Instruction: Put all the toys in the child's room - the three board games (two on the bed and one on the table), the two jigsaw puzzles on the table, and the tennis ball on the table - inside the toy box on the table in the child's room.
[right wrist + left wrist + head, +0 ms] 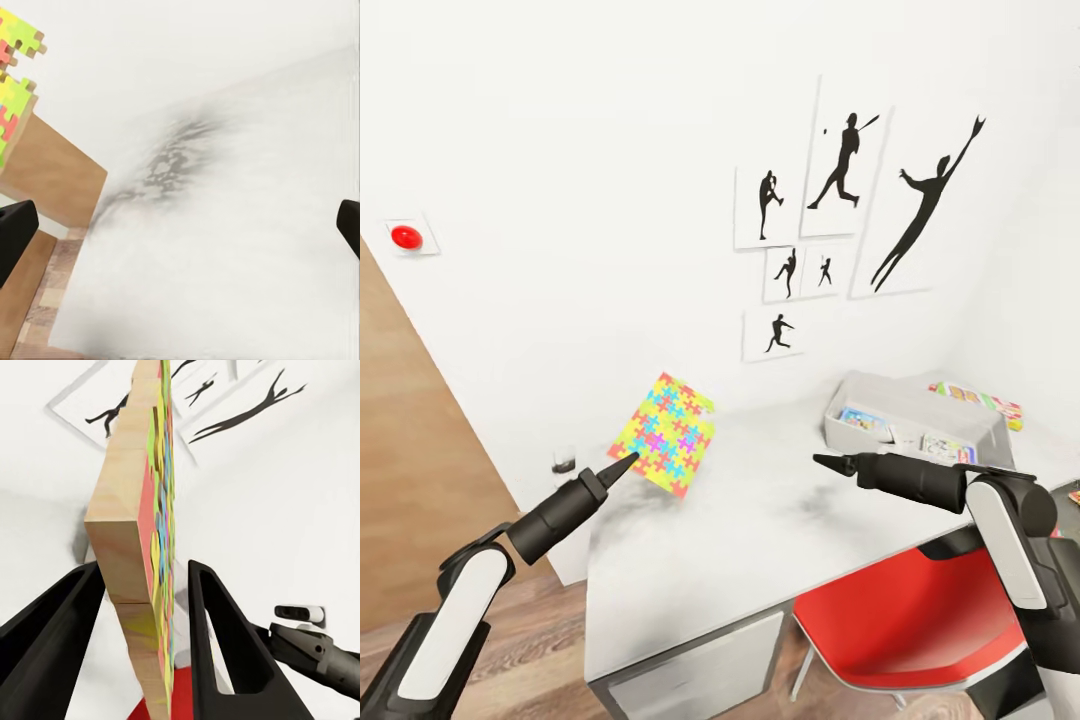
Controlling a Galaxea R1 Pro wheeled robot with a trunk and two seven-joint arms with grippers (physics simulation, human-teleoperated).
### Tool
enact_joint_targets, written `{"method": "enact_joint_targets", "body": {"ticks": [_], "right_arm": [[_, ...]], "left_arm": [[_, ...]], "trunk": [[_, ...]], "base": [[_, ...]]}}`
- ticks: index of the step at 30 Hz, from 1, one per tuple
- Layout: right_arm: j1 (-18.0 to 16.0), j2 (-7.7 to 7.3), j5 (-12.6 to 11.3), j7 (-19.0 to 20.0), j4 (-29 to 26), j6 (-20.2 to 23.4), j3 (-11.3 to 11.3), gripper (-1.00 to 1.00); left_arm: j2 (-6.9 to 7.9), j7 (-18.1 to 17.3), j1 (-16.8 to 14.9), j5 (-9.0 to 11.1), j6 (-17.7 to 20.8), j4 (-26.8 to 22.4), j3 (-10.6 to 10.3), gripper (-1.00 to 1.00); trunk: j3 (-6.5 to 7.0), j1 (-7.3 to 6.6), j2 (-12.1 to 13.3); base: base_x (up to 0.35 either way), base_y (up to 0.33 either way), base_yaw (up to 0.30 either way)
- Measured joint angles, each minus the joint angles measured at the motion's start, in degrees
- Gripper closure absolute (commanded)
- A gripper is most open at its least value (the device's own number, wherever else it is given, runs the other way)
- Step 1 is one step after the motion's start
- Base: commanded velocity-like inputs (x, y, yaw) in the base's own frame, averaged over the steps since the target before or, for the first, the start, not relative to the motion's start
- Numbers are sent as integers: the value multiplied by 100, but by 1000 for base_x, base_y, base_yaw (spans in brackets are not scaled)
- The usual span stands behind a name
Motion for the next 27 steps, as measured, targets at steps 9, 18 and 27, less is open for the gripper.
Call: {"method": "enact_joint_targets", "body": {"ticks": [9,18,27], "right_arm": [[0,12,0,-13,0,0,41,-100],[0,15,1,-17,1,-1,47,-100],[0,17,0,-17,1,-1,48,-100]], "left_arm": [[-26,21,-20,-45,-4,-19,-10,100],[-42,23,-25,-51,-5,-21,-9,100],[-37,8,-25,-55,-15,-22,-1,100]], "trunk": [[0,0,0],[0,0,-1],[0,0,-1]], "base": [[0,-327,0],[0,-216,0],[12,-67,0]]}}
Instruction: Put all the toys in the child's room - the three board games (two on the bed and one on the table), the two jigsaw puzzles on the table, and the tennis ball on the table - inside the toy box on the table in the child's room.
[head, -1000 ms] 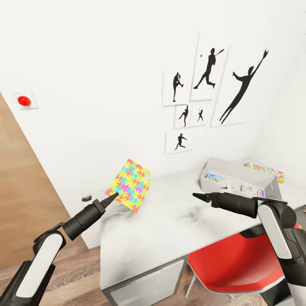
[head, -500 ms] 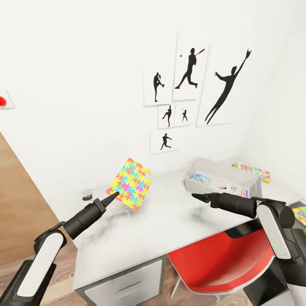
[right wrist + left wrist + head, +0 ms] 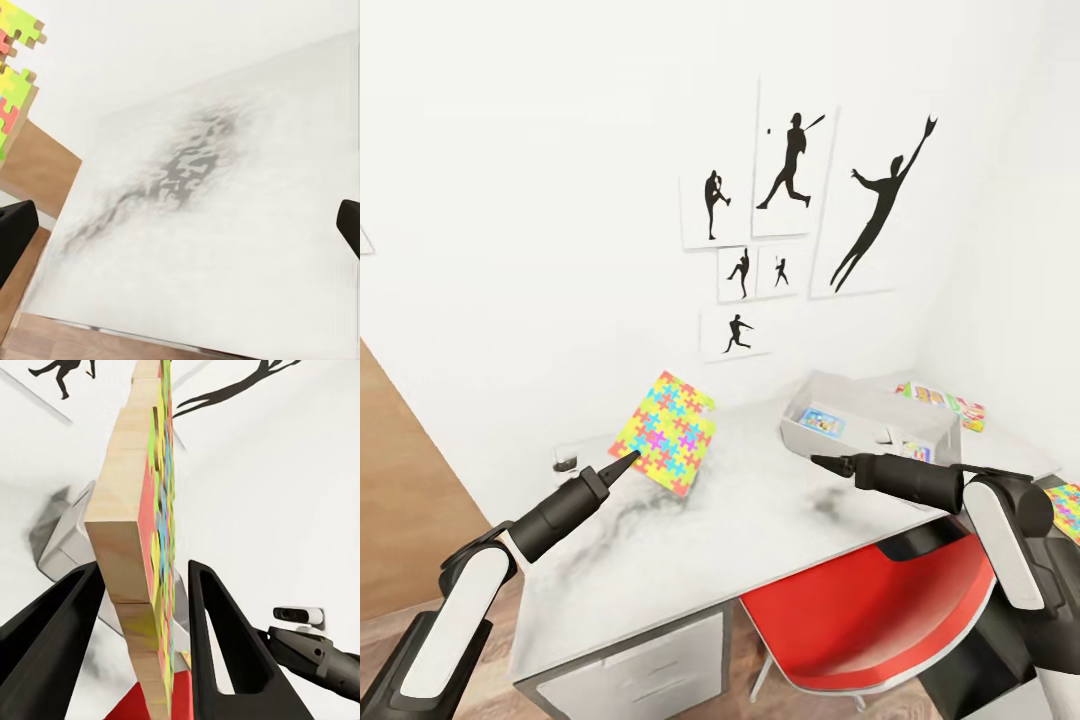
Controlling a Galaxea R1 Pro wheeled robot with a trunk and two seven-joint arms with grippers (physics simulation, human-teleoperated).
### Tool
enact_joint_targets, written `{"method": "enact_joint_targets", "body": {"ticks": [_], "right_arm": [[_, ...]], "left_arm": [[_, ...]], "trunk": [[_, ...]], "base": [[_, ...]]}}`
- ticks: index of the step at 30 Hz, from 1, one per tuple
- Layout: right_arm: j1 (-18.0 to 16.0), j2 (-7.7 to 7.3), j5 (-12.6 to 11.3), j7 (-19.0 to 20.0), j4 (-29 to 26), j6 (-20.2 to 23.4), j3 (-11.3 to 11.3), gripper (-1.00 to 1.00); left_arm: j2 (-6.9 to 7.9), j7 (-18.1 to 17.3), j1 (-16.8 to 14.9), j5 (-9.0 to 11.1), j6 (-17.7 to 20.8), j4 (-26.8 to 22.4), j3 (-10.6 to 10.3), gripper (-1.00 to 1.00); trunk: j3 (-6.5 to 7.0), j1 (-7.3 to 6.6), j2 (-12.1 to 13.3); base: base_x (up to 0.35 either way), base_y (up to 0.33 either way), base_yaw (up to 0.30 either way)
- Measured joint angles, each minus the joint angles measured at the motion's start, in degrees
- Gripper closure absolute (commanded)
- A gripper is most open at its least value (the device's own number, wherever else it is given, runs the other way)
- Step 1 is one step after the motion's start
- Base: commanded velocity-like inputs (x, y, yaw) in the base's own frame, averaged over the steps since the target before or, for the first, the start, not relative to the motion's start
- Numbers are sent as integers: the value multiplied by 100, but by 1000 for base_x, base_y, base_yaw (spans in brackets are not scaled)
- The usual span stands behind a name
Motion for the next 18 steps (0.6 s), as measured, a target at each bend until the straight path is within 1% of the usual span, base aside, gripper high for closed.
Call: {"method": "enact_joint_targets", "body": {"ticks": [5,8,18], "right_arm": [[0,-1,0,1,-1,1,8,-100],[0,-2,0,8,0,0,16,-100],[0,-2,1,18,1,-1,18,-100]], "left_arm": [[3,2,0,-1,-5,1,1,100],[3,2,0,3,-1,0,1,100],[40,-70,-7,61,43,0,7,100]], "trunk": [[0,0,0],[0,0,0],[0,0,0]], "base": [[74,-198,0],[48,-123,0],[11,-28,0]]}}
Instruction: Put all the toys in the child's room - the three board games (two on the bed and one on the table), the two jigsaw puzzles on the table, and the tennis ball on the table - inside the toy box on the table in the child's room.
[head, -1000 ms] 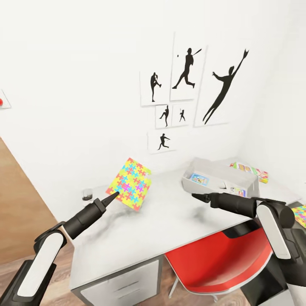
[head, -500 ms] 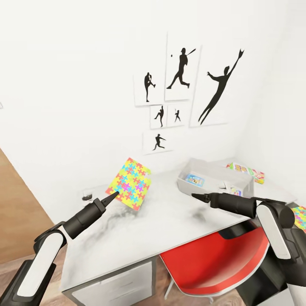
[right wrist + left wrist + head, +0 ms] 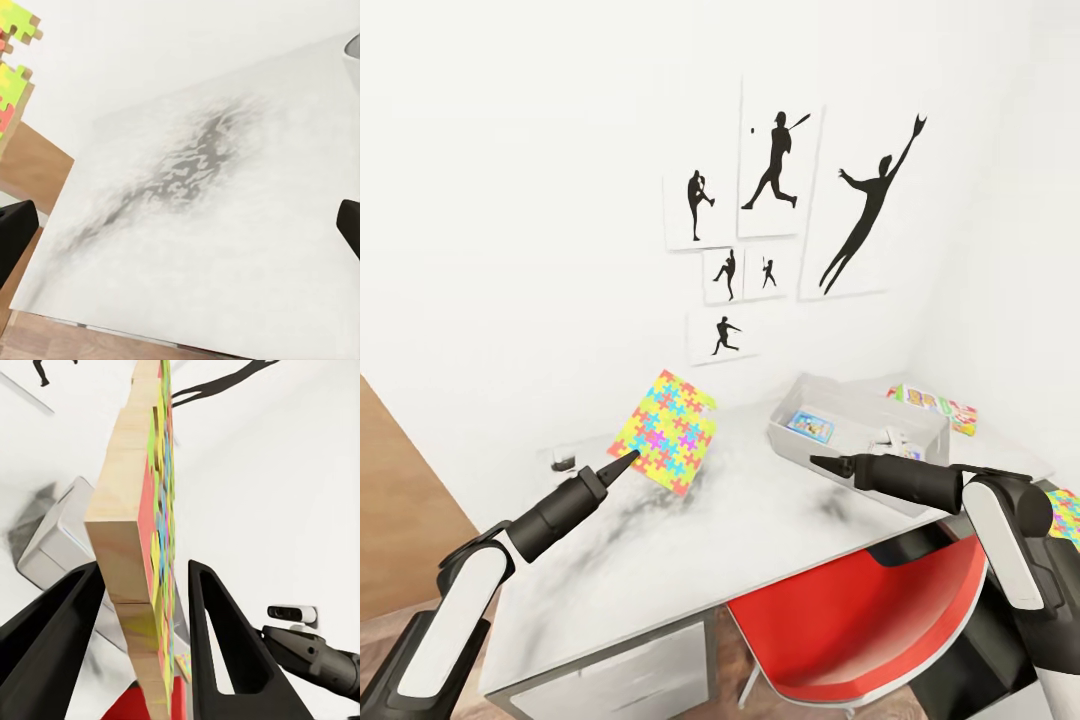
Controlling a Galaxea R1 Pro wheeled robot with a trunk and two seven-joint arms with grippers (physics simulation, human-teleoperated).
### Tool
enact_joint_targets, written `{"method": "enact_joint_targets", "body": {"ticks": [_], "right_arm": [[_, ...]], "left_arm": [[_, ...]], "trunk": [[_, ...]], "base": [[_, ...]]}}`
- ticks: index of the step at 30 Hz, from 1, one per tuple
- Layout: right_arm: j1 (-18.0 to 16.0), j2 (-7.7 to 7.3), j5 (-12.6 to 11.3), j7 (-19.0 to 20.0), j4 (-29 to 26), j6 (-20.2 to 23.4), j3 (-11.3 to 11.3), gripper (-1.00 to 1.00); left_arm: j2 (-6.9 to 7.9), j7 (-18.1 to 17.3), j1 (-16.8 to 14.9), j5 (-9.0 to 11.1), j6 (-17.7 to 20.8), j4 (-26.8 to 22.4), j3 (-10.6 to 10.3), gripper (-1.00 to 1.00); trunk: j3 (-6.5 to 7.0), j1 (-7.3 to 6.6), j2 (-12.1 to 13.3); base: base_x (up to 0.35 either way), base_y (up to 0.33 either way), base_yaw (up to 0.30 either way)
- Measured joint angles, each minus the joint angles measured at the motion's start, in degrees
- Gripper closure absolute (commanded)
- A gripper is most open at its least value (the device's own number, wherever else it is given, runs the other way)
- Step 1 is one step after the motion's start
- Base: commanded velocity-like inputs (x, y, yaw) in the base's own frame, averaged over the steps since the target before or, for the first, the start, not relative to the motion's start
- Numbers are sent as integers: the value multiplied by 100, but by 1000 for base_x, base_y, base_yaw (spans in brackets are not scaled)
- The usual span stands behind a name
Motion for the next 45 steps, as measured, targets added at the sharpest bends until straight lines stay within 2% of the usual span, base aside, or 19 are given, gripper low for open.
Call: {"method": "enact_joint_targets", "body": {"ticks": [11,30,45], "right_arm": [[0,0,0,0,-1,1,-2,-100],[0,-5,-1,1,0,1,-1,-100],[0,0,0,1,0,0,0,-100]], "left_arm": [[3,-11,-26,19,9,0,-3,100],[-37,29,-34,-48,9,0,-13,100],[-43,25,-29,-50,6,-1,-16,100]], "trunk": [[0,-1,0],[0,0,0],[0,0,0]], "base": [[19,-53,0],[60,-267,0],[6,-29,0]]}}
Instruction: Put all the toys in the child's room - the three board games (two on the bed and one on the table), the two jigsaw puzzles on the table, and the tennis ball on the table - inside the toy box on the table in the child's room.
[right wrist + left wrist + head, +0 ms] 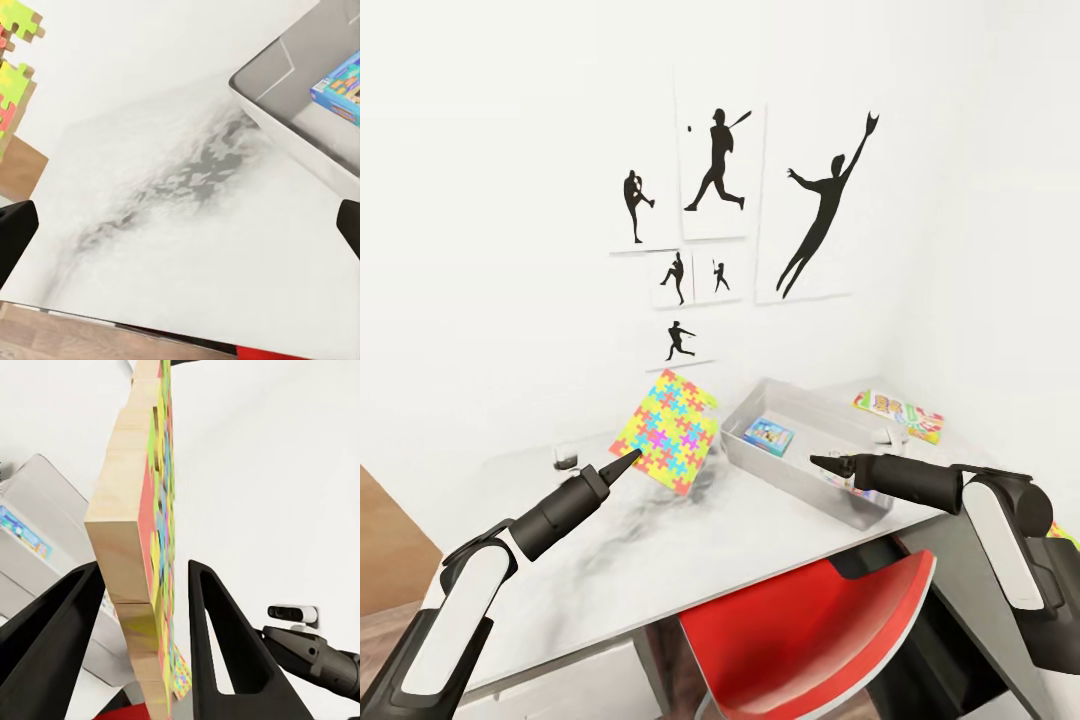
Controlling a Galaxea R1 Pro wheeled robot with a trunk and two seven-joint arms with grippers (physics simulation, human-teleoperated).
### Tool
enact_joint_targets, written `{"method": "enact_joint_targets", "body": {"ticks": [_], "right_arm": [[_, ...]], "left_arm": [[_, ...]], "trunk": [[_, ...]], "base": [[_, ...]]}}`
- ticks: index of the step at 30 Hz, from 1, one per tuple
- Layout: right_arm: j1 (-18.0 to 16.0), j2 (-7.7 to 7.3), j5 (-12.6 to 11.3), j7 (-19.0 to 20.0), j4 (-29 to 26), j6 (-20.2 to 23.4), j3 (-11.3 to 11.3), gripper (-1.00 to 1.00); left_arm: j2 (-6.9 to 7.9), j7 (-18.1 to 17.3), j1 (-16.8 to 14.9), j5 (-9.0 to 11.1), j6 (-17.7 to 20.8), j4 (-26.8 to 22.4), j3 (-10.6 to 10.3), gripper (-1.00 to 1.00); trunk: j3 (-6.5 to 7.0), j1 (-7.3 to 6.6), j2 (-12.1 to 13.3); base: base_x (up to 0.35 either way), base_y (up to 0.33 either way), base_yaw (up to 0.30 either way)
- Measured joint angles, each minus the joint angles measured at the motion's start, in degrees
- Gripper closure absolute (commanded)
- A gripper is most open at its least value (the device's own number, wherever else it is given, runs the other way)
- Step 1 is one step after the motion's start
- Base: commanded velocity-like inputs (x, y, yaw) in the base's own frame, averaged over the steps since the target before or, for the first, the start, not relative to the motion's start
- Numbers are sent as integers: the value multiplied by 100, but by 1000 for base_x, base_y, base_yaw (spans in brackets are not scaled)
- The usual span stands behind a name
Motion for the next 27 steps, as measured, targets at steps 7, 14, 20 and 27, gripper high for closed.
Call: {"method": "enact_joint_targets", "body": {"ticks": [7,14,20,27], "right_arm": [[0,0,0,-1,-1,1,0,-100],[0,0,0,-1,0,1,-3,-100],[0,0,0,-1,0,0,-1,-100],[0,7,0,-1,-1,1,0,-100]], "left_arm": [[-5,20,4,-4,-18,1,-8,100],[-9,28,7,-4,-24,0,-13,100],[-11,31,3,-4,-26,0,-16,100],[-13,39,1,-10,-34,1,-28,100]], "trunk": [[0,-2,0],[0,-1,0],[0,0,0],[0,-1,0]], "base": [[145,-64,0],[117,-69,0],[34,-21,0],[88,-66,0]]}}
